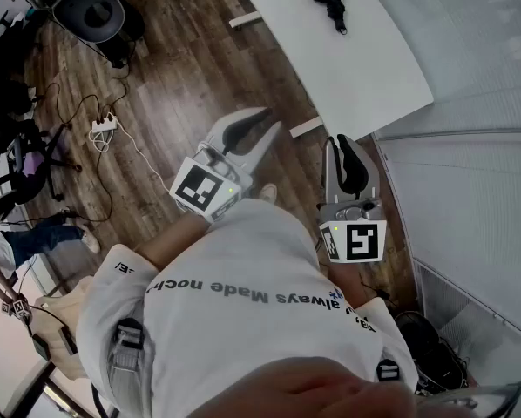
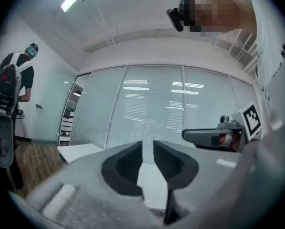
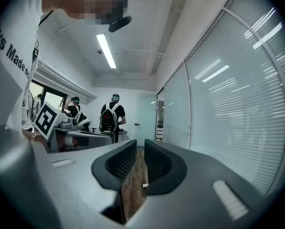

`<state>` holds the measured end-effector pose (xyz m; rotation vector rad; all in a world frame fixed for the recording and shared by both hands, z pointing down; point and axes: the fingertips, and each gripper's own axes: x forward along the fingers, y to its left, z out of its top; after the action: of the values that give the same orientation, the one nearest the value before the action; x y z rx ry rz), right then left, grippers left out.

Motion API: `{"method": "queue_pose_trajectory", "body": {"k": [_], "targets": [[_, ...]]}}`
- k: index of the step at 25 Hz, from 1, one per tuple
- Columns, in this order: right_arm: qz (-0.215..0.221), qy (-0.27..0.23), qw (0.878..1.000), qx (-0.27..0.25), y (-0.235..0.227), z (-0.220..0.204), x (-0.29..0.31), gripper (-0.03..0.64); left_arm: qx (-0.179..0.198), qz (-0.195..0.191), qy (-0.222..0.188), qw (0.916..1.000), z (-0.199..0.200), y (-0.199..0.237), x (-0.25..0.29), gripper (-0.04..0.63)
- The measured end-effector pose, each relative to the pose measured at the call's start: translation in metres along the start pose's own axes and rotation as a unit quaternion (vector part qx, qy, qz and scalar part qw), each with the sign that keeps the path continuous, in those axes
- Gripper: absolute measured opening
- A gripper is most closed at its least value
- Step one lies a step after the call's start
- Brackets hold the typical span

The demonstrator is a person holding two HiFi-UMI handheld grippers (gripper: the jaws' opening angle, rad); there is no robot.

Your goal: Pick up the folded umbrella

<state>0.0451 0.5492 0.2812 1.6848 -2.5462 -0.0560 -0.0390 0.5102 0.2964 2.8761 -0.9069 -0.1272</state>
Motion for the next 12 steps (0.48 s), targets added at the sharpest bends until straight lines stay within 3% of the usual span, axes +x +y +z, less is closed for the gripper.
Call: {"method": "queue_pose_trajectory", "body": {"k": [12], "targets": [[-0.030, -0.007, 1.000, 0.002, 0.031, 0.009, 0.028, 0.052, -0.005, -0.014, -0.006, 0.9999, 0.009, 0.039, -0.033, 0.072]]}}
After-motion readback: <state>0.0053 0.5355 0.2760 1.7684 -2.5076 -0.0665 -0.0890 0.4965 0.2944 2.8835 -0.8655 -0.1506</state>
